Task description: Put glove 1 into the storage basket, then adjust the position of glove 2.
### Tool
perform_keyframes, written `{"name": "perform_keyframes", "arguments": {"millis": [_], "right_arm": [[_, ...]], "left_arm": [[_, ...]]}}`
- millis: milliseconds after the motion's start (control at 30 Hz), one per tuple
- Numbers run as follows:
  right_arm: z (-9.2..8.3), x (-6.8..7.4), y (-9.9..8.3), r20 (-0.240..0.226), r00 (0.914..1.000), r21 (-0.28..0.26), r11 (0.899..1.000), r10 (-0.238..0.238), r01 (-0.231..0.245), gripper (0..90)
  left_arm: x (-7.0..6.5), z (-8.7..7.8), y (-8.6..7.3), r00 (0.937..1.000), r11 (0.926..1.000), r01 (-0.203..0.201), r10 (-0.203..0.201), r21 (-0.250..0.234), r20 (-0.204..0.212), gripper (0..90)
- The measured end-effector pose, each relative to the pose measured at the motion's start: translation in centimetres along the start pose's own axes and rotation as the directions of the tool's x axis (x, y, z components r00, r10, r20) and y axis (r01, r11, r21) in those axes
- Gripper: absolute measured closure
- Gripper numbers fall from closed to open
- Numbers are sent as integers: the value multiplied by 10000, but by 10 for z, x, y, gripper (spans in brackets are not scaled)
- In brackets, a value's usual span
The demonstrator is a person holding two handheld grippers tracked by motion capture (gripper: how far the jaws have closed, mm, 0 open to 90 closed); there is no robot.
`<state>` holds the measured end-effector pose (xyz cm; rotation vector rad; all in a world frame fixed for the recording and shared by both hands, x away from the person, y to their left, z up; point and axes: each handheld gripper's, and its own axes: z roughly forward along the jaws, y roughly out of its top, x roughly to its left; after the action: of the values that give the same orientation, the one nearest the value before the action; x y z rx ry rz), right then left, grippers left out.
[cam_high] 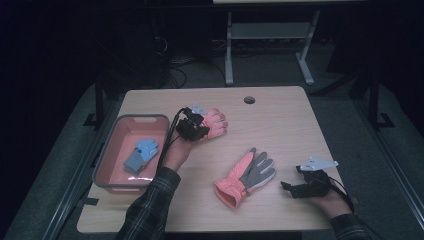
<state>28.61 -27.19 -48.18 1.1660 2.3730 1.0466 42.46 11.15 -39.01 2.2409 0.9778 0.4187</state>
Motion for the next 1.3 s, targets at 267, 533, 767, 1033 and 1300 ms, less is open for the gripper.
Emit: {"name": "perform_keyframes", "arguments": {"millis": [267, 533, 767, 1033, 1300], "right_arm": [[0, 0, 0, -2, 10000, -2, 10000, 0, 0, 136], [0, 0, 0, -31, 10000, 0, 10000, -8, 8, 136], [0, 0, 0, -27, 10000, 17, 10000, -73, 73, 136], [0, 0, 0, 3, 10000, 26, 10000, -96, 96, 136], [0, 0, 0, 0, 10000, 26, 9999, -99, 99, 136]], "left_arm": [[12, 33, -3, 9952, 9968, 529, -478, 595, -850, 898], [14, 58, -10, 9908, 9884, 514, -326, 1427, -1315, 898], [13, 61, -11, 9940, 9861, 608, -458, 1545, -992, 900], [8, 61, -11, 9974, 9869, 457, -366, 1545, -613, 900], [14, 55, -10, 9976, 9936, 582, -544, 971, -417, 800]]}}
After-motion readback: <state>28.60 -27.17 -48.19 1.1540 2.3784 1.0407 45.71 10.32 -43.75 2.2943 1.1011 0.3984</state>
